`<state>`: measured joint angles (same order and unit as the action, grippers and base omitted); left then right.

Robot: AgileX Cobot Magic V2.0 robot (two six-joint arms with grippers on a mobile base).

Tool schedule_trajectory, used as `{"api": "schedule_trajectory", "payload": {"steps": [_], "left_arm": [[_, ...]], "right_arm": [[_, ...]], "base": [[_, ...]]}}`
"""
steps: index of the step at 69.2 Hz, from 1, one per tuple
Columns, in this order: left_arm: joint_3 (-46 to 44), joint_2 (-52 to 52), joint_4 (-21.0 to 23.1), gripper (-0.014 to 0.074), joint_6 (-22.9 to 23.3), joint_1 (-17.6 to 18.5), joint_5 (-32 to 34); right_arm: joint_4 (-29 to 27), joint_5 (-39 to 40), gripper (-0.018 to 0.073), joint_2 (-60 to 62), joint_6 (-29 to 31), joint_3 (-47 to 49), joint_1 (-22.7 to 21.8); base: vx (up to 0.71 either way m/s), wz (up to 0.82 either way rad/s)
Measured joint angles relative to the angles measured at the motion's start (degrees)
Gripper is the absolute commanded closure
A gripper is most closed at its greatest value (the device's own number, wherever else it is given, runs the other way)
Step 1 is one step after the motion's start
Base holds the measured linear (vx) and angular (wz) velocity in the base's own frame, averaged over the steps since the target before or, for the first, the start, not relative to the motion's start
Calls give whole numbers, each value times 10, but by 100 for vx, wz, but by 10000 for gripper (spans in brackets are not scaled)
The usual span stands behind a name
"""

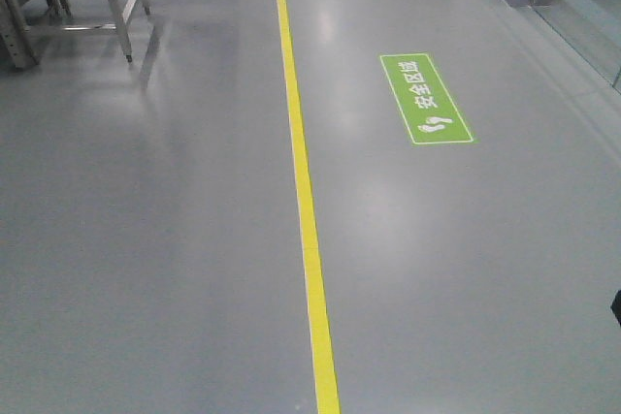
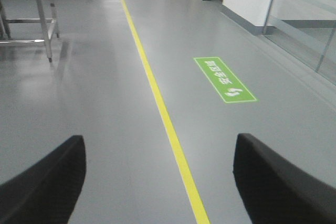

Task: Move and align brake pads A on conveyor
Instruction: 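Drive along the yellow floor line toward the steel table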

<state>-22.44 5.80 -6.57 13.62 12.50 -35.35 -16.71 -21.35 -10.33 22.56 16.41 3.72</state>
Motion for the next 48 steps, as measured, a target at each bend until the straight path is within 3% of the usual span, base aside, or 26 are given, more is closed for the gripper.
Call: {"api": "schedule_trajectory", "payload": {"steps": [48], "left_arm": [[0,0,0,37,0,0,0]], "right_arm": [[0,-1,86,0,0,0,0]], "base": [[69,3]]}}
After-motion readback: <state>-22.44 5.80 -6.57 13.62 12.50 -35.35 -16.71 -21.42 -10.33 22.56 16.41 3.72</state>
